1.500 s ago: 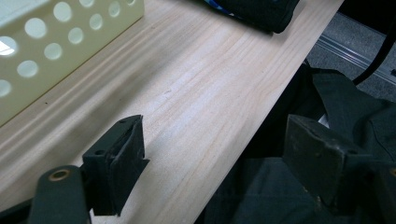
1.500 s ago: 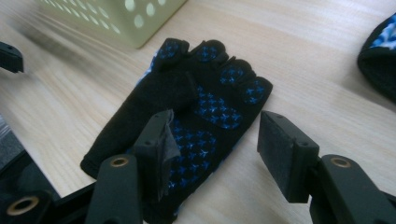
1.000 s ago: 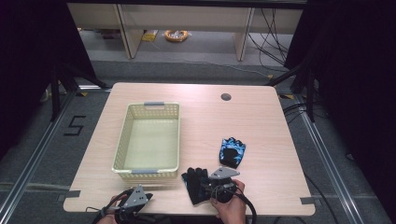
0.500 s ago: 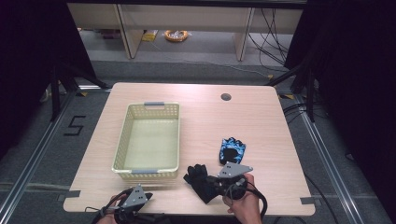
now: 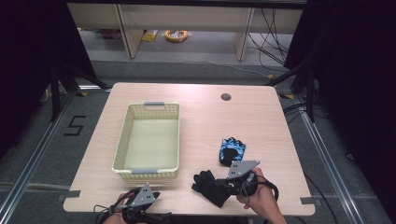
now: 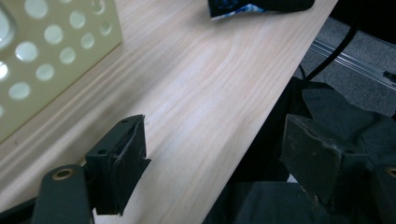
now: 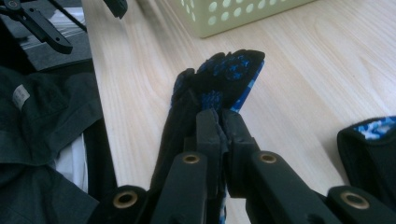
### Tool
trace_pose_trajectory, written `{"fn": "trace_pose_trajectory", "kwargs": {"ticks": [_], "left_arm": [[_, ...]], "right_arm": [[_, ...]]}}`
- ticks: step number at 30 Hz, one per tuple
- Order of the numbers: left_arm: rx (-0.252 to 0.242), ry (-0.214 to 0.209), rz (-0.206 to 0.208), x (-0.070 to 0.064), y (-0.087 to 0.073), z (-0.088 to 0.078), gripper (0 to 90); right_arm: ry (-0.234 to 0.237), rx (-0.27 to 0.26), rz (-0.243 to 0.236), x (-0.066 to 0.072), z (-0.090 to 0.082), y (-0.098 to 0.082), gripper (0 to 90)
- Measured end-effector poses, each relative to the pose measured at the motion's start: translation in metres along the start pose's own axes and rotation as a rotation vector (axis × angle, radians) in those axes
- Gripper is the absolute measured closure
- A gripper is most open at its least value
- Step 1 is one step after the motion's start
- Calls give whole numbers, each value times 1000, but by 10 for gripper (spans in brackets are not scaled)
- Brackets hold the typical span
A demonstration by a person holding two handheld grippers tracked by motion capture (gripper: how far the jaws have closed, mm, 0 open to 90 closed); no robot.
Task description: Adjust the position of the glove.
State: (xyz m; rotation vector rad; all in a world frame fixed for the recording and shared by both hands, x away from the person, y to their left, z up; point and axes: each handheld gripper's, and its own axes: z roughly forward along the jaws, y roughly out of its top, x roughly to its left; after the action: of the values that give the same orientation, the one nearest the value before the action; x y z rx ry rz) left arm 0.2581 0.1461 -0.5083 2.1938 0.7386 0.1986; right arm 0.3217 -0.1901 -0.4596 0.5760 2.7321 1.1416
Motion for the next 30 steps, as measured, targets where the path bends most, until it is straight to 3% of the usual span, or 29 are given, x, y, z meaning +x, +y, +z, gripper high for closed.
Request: {"fn": "trace_pose_trajectory", "kwargs": {"ticks": [4, 5, 6, 7, 8, 11, 12, 14, 15, 17, 19, 21, 22, 23, 24, 25, 26, 29, 30], "left_arm": [[-9, 5, 37, 2, 6, 1, 221], [-19, 4, 22, 1, 7, 2, 221], [-33, -3, -22, -1, 6, 4, 222], [-12, 2, -3, 1, 6, 3, 222], [-4, 12, 11, 2, 6, 3, 222], [-20, 3, -1, 0, 5, 5, 223], [3, -1, 19, 2, 6, 5, 223], [-5, -3, 42, 1, 6, 6, 223], [2, 0, 51, 1, 7, 7, 224], [-17, -12, 5, -2, 7, 9, 224], [-14, -4, 13, -1, 8, 9, 223], [-5, -4, 46, 0, 9, 8, 224], [-6, -1, 44, 0, 9, 9, 223], [-20, -12, 28, -1, 8, 9, 223], [-3, -4, 20, -1, 8, 8, 223], [-16, -11, 6, -2, 8, 8, 223], [3, -3, 28, 0, 8, 6, 223], [-7, -1, 34, 0, 8, 2, 223], [-26, -7, 29, 0, 8, 2, 223]], "right_arm": [[38, 7, -46, -15, 7, 8, 876], [51, 24, -49, -17, 10, 11, 876], [56, 38, -64, -20, 13, 13, 876], [63, 55, -95, -23, 17, 15, 875], [72, 78, -85, -25, 20, 16, 875], [92, 95, -113, -33, 29, 16, 872], [93, 99, -104, -34, 31, 15, 871], [88, 102, -82, -36, 34, 12, 865], [93, 99, -96, -38, 36, 11, 858], [77, 114, -94, -39, 39, 9, 841], [71, 115, -78, -39, 41, 7, 795], [48, 123, -51, -39, 41, 6, 727], [47, 123, -37, -38, 40, 5, 686], [27, 105, -5, -37, 39, 4, 630], [-10, 100, 47, -36, 35, 4, 595], [-21, 78, 76, -36, 31, 4, 591], [-29, 53, 95, -35, 26, 4, 576], [-135, -47, 239, -41, 11, 7, 505], [-172, -61, 347, -43, 1, 8, 500]]}}
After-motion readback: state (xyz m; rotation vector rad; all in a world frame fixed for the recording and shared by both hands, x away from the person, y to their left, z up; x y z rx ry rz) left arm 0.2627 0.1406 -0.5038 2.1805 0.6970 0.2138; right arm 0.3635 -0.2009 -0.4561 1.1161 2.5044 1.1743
